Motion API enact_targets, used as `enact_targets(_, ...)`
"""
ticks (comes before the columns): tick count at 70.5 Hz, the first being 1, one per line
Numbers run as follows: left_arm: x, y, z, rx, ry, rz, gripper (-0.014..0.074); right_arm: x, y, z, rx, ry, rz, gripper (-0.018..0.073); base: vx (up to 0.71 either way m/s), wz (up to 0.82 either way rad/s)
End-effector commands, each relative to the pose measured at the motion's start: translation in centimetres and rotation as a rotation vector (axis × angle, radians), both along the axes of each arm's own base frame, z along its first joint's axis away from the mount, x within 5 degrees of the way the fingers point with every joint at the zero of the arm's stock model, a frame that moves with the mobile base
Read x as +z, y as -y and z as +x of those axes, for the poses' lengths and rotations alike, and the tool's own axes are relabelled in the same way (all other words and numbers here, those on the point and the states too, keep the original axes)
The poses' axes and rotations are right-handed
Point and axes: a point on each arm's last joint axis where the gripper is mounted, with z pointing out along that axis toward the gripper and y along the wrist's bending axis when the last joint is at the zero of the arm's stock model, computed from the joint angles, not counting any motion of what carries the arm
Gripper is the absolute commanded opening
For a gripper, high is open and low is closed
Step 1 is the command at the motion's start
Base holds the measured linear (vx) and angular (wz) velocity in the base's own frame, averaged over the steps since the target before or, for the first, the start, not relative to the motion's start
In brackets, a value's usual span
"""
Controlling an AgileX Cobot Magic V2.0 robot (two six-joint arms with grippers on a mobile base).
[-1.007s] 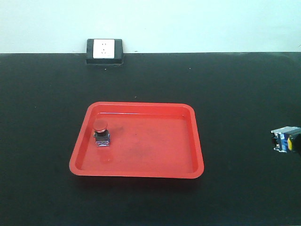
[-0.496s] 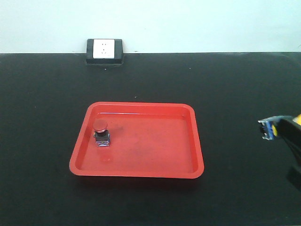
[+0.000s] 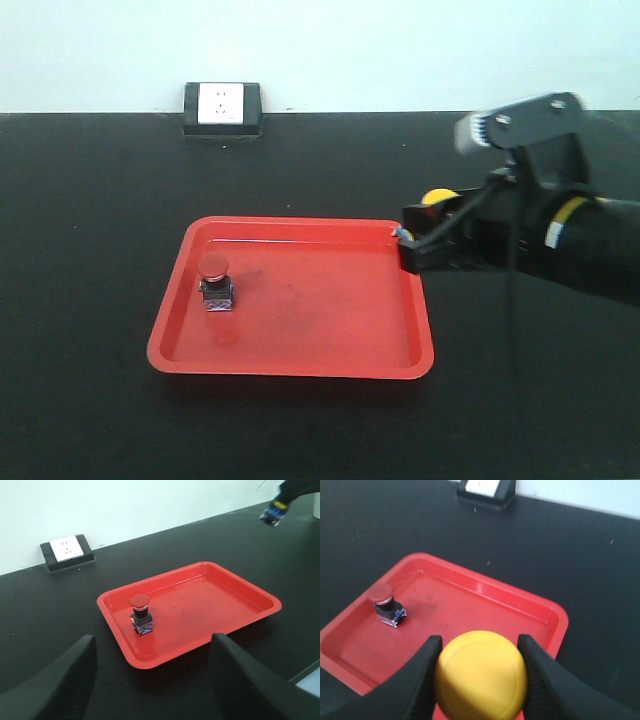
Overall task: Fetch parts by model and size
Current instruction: 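Move the right gripper with the yellow button toward the tray, then lower the yellow button into the tray beside the red button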
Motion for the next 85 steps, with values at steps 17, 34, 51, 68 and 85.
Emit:
enact_targets(17, 1.1, 0.1, 0.2, -0.001, 0.060, -0.043, 0.0465, -3.0, -3.5, 6.7, -0.082, -0.148, 0.048, 0.0016, 0.00, 0.00)
enact_targets(34, 1.1, 0.1, 0.2, -0.001, 0.060, -0.043, 0.0465, -6.0, -4.6, 8.9, -0.087, -0.233, -0.001, 0.0030, 0.00, 0.00)
enact_targets(51, 1.1, 0.1, 0.2, -0.001, 0.060, -0.043, 0.0465, -8.5, -5.0, 9.9, -0.070, -0.245, -0.066, 0.0061, 0.00, 0.00)
enact_targets(68, 1.1, 0.1, 0.2, -0.001, 0.060, -0.043, 0.0465, -9.6, -5.2, 10.3, -0.075, -0.255, -0.062, 0.0161, 0.00, 0.00)
enact_targets(85, 1.1, 0.1, 0.2, -0.001, 0.060, -0.043, 0.0465, -10.1, -5.2, 10.4, -0.085, -0.278, -0.061, 0.0358, 0.00, 0.00)
